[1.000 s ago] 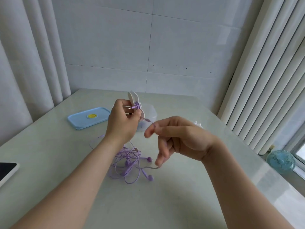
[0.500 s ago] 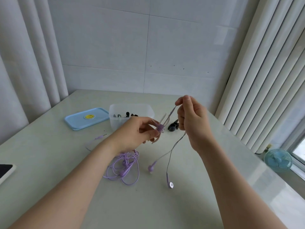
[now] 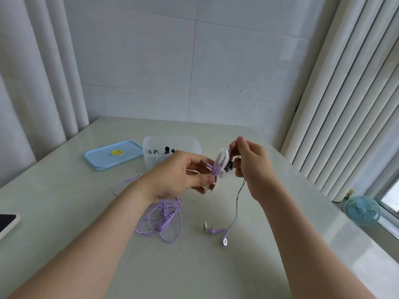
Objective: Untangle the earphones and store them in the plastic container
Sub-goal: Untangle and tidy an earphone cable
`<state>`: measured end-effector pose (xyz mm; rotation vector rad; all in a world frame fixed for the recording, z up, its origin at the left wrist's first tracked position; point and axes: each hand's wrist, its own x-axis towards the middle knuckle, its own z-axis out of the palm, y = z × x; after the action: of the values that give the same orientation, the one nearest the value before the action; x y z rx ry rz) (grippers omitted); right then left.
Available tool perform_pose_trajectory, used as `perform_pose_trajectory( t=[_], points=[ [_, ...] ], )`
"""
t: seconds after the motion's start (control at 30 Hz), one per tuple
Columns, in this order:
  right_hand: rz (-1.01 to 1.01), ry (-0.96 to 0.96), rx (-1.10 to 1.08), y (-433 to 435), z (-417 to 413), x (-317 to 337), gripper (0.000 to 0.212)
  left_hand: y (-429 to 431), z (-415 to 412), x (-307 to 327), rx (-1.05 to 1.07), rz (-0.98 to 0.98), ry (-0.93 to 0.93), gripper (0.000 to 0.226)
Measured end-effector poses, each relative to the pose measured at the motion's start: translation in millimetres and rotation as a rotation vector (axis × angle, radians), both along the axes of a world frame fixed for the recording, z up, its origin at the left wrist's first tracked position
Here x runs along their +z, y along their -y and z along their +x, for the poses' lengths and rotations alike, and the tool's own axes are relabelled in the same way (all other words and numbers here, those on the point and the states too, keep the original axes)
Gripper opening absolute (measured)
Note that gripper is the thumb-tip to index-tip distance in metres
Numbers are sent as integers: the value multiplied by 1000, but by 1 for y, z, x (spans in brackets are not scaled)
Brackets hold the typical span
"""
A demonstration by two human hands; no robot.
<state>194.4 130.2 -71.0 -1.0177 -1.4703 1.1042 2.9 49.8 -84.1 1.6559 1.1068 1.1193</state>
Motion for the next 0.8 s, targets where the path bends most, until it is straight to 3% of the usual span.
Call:
perform_pose_trajectory(
  t=[0.1, 0.2, 0.33, 0.47, 0.63, 0.8],
  points=[
    [-115, 173, -4, -1, 2, -3, 36, -2, 3, 4, 88, 54, 267, 24],
    [-77, 473, 99, 8, 0, -4, 40, -6, 0, 7, 274, 83, 405, 22],
    [-147, 652, 477, 26, -12, -2, 39, -11, -6, -2, 473, 14, 419, 20],
    [-161, 554, 634, 37, -13, 10, 40, -11, -3, -4, 515, -9, 312, 19],
    [130, 201, 330, 37, -11, 19, 39, -12, -8, -11, 476, -41, 120, 19],
    [429, 406, 16, 16, -10, 4, 36, -9, -3, -13, 259, -36, -90, 22]
  ],
)
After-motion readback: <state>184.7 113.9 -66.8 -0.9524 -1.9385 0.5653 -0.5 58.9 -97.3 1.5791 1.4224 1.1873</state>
